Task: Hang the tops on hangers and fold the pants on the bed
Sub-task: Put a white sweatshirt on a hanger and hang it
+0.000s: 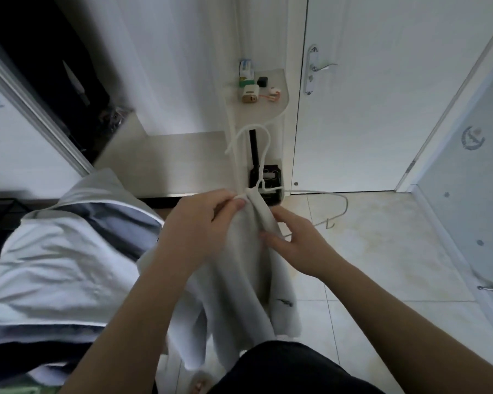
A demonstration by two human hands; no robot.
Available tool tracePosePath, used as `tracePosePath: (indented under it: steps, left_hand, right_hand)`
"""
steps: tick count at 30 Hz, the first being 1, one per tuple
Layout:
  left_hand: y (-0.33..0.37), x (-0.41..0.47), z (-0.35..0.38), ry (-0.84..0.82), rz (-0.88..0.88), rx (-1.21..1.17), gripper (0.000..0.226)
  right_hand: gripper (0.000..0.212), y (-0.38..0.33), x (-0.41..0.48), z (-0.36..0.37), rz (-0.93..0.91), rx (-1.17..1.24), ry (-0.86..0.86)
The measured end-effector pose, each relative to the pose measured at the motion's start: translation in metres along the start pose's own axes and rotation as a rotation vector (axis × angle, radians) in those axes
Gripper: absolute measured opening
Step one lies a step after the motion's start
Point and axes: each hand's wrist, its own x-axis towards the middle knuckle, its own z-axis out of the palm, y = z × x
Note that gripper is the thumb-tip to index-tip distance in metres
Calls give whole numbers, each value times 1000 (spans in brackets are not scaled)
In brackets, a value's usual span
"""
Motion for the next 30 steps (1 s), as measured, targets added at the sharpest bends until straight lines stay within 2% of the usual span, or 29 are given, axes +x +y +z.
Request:
tracePosePath:
  steps: [3,6,9,11,14,16,20,23,25,30]
  left_hand:
    - [-10,-11,1,16,-60,-11,24]
    - [-17,-21,1,7,-115,-7,17]
    - [-22,-31,1,31,-130,-6,17]
    - [-25,-35,-2,23,-145,-4,19]
    - [-34,-41,-9,51,-185,-14,22]
    - [-40,-44,-14,90,-185,-25,17]
    - [-45,-46,-19,117,-209,-21,20]
    - [-52,-46,-23,174,-249,-8,14]
    - [-56,-47,-27,184,-284,-15,9]
    - [-63,-49,-45,74,-287,-63,15]
  right_hand:
    - [13,0,3,4,-53,11,-48]
    - [11,8,2,15,-87,-12,-96]
    - [23,28,0,28,24,-59,-216]
    - [26,44,2,34,27,-234,-308]
    - [20,63,2,36,-94,-521,-334]
    - [29,74,0,34,-140,-660,-356]
    - [24,82,-15,41,-245,-797,-348]
    - [20,90,-29,50,-170,-813,-248]
    - [23,100,-35,51,-69,-811,-251]
    - [31,128,-41,34,93,-816,-289]
